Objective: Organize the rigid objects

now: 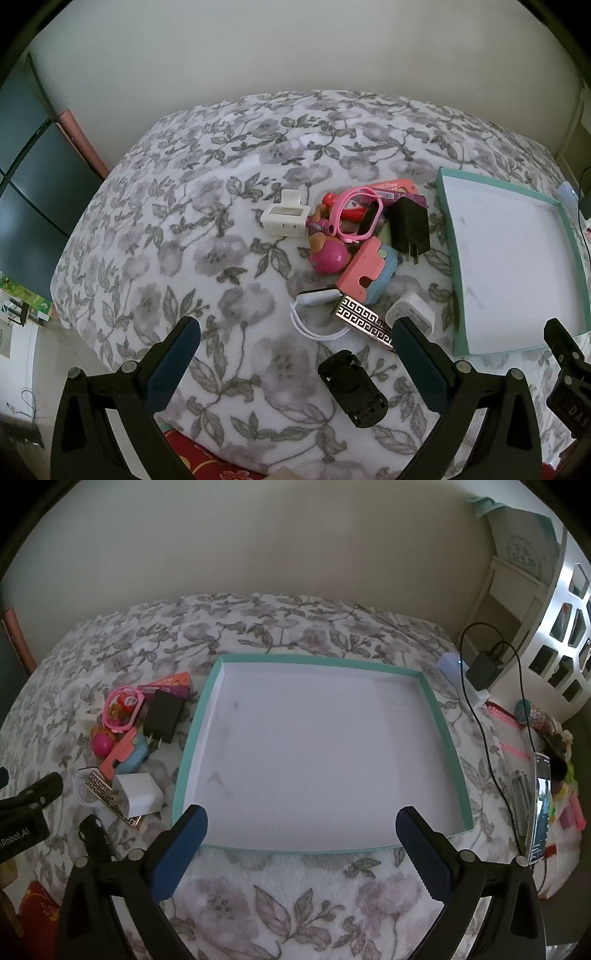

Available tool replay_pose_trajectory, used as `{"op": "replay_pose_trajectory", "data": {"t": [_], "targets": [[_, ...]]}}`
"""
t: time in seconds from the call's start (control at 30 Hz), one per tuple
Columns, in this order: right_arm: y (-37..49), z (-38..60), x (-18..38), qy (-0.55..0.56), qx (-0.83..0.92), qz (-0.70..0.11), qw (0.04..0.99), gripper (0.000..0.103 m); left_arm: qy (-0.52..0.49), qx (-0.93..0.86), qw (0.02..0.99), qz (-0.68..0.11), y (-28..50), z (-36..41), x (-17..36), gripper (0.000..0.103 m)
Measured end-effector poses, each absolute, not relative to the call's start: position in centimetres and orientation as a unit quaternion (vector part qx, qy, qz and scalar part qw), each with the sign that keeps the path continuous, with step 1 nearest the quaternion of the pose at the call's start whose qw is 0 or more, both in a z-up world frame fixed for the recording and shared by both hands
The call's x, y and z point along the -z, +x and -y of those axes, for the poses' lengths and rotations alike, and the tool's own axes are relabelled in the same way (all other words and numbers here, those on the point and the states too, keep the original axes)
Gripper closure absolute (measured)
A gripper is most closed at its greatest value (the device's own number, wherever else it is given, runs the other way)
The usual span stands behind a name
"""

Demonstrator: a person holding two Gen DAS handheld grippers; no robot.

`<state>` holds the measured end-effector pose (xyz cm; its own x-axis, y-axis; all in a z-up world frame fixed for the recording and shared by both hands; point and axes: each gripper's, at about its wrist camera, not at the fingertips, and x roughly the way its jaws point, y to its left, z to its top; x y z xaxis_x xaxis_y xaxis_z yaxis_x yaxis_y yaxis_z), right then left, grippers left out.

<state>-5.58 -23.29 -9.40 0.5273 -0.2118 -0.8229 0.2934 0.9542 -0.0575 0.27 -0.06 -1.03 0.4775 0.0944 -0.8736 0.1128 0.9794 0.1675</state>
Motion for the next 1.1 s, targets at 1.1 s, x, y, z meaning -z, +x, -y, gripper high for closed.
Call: {"op": "replay_pose_trajectory", "data": {"t": [1.1], "targets": [[-5.48,23.13,9.67,0.043,0.145,-0.471,0.869,0.000,0.096,0.007,0.847,-0.523,0.50,0.09,1.37,0.000]]}}
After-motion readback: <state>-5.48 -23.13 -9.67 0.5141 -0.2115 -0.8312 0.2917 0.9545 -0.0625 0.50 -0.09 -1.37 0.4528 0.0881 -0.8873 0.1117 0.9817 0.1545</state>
